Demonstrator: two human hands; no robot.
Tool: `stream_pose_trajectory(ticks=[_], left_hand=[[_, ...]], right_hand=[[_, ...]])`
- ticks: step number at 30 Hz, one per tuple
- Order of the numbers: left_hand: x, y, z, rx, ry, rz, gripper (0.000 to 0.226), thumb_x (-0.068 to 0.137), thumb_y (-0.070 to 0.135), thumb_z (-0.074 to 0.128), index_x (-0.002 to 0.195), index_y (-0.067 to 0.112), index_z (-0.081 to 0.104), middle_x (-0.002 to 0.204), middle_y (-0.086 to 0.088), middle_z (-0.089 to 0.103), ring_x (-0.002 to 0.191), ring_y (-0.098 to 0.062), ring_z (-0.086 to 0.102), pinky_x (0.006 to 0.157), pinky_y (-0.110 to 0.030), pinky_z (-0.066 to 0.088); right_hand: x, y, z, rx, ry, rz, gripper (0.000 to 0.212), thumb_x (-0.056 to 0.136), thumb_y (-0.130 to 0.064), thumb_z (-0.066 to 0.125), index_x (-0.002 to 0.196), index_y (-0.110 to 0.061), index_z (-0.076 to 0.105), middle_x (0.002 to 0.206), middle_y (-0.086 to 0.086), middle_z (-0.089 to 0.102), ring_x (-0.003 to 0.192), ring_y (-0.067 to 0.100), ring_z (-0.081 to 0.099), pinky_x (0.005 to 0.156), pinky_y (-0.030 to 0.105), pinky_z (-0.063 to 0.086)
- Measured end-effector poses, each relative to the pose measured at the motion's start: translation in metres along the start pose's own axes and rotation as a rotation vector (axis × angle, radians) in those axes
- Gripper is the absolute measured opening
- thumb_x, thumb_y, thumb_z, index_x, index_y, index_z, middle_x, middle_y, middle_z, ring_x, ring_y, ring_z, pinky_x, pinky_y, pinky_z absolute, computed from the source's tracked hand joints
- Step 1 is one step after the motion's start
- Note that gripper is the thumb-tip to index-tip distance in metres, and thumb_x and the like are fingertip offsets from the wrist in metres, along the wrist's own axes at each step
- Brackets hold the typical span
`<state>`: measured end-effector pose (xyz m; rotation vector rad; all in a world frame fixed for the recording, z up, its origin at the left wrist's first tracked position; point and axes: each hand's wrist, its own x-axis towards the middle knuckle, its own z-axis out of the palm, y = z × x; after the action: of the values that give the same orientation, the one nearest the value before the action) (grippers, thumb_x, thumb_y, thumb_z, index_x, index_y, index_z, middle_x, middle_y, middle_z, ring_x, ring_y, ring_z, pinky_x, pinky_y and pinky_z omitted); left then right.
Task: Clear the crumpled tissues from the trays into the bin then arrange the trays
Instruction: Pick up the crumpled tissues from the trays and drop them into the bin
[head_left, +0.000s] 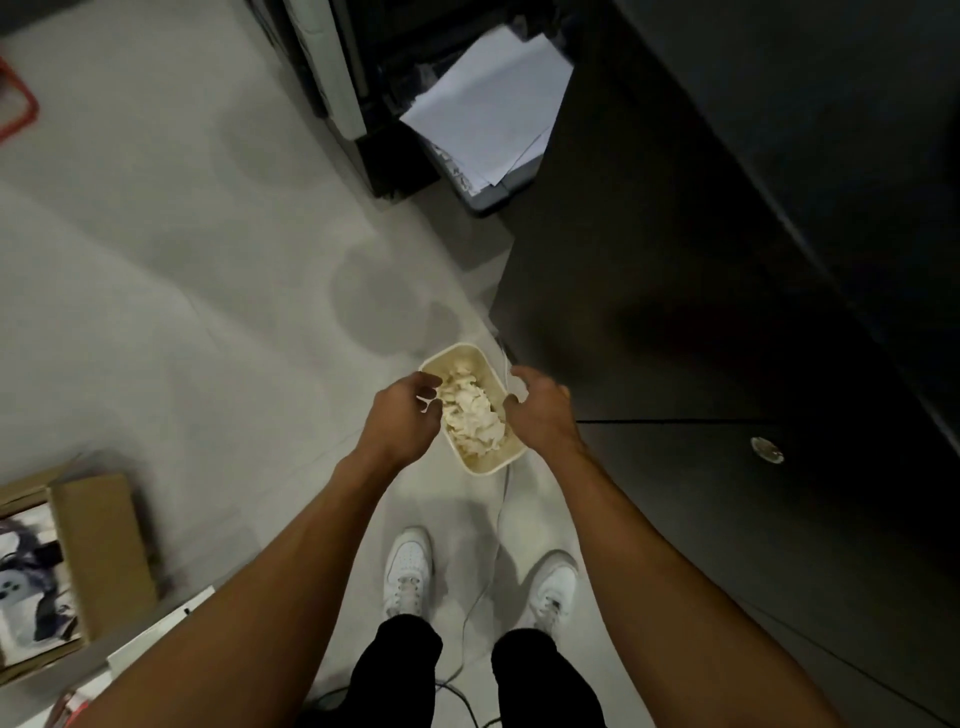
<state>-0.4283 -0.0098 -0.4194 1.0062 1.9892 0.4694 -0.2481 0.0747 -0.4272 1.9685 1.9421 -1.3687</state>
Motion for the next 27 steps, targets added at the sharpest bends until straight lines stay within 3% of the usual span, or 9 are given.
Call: stream_pose_trajectory(ticks=[7,11,14,17,21,27], left_hand=[[-0.058,0.082,-0.049,-0.028,0.006,0.105,0.030,0.097,0.020,0.064,0.128,0.018,0.064,0.114,0.001,0.071,0.095,-0.016,0.067,0.078,-0.024,0.053],[-0.091,0.123,-0.075,-0.048,0.001,0.166,0.028,0.097,0.018,0.066,0.126,0.019,0.063,0.116,0.000,0.068,0.099,-0.019,0.067,0.074,-0.020,0.052],[-0.119,0.154,-0.092,-0.070,-0.009,0.212,0.029,0.098,0.016,0.062,0.126,0.021,0.063,0.113,0.003,0.067,0.101,-0.016,0.065,0.080,-0.026,0.053],[-0.146,0.190,-0.105,-0.073,-0.009,0.274,0.030,0.097,0.016,0.062,0.126,0.024,0.063,0.109,0.007,0.066,0.100,-0.011,0.064,0.088,-0.028,0.053],[-0.177,0.243,-0.115,-0.079,-0.018,0.430,0.032,0.096,0.016,0.065,0.126,0.022,0.063,0.108,0.007,0.067,0.098,-0.007,0.063,0.084,-0.018,0.047],[-0.220,0.325,-0.105,-0.073,-0.072,0.642,0.035,0.094,0.016,0.067,0.128,0.023,0.062,0.110,0.007,0.066,0.096,0.000,0.063,0.075,-0.004,0.042]], right_hand=[[-0.085,-0.051,-0.062,0.134,0.139,-0.042,0.047,0.096,-0.020,0.067,0.141,-0.027,0.056,0.142,0.001,0.058,0.132,0.024,0.053,0.101,0.039,0.050],[-0.134,-0.074,-0.097,0.212,0.198,-0.077,0.046,0.096,-0.019,0.064,0.141,-0.027,0.057,0.138,-0.005,0.059,0.133,0.019,0.048,0.106,0.036,0.044],[-0.171,-0.086,-0.125,0.253,0.261,-0.101,0.047,0.095,-0.019,0.064,0.141,-0.025,0.057,0.139,-0.005,0.059,0.133,0.016,0.048,0.108,0.029,0.041],[-0.209,-0.097,-0.150,0.312,0.356,-0.127,0.046,0.094,-0.020,0.066,0.139,-0.029,0.057,0.139,-0.007,0.059,0.134,0.016,0.048,0.111,0.042,0.046],[-0.255,-0.104,-0.189,0.343,0.508,-0.163,0.046,0.092,-0.023,0.067,0.136,-0.032,0.058,0.134,-0.010,0.061,0.130,0.015,0.052,0.108,0.044,0.048],[-0.325,-0.086,-0.255,0.449,0.725,-0.185,0.044,0.092,-0.023,0.070,0.135,-0.029,0.060,0.130,-0.011,0.063,0.119,0.004,0.057,0.102,0.035,0.053]])
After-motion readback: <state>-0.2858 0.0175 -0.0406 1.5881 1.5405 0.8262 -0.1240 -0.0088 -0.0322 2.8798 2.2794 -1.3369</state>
